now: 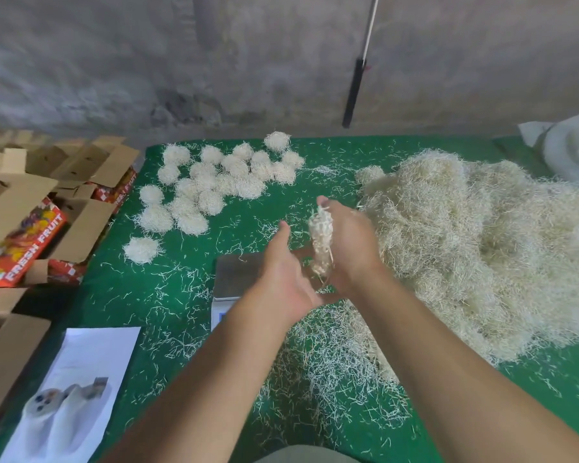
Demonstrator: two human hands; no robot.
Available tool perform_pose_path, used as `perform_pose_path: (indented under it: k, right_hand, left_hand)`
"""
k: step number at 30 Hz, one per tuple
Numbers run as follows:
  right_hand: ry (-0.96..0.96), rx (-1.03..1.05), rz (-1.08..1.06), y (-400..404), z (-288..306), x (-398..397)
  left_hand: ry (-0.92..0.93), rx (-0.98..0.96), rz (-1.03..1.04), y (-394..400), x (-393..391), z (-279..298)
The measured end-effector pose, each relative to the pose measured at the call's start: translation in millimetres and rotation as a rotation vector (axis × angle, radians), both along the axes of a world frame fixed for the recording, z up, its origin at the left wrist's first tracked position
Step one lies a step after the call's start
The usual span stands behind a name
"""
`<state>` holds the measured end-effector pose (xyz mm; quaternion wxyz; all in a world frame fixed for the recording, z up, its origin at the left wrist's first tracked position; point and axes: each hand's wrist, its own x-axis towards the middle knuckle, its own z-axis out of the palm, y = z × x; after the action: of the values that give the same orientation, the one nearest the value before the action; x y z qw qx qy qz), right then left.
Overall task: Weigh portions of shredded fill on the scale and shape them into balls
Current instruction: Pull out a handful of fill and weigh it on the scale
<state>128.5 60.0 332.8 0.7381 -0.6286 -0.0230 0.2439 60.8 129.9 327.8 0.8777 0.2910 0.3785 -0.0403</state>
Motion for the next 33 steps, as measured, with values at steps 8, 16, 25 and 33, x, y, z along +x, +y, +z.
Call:
perform_pose_path:
  k: [8, 16, 25, 33]
  right_hand:
    - [-0.493, -0.298, 0.087, 10, -44, -23]
    - [-0.208, -0.105, 0.19, 26, -53, -34]
    - [0.102, 0.031, 0.346, 34, -64, -50]
    - [0.368, 0.009, 0.165, 43, -74, -34]
  left_hand:
    - [0.131, 0.09, 0.255, 5, -2, 5]
    - [0.076, 0.346, 0.381, 4, 4, -21]
    - [0.097, 0.532, 0.424, 32, -7, -48]
    - [-0.128, 0.485, 0.156, 6, -26, -53]
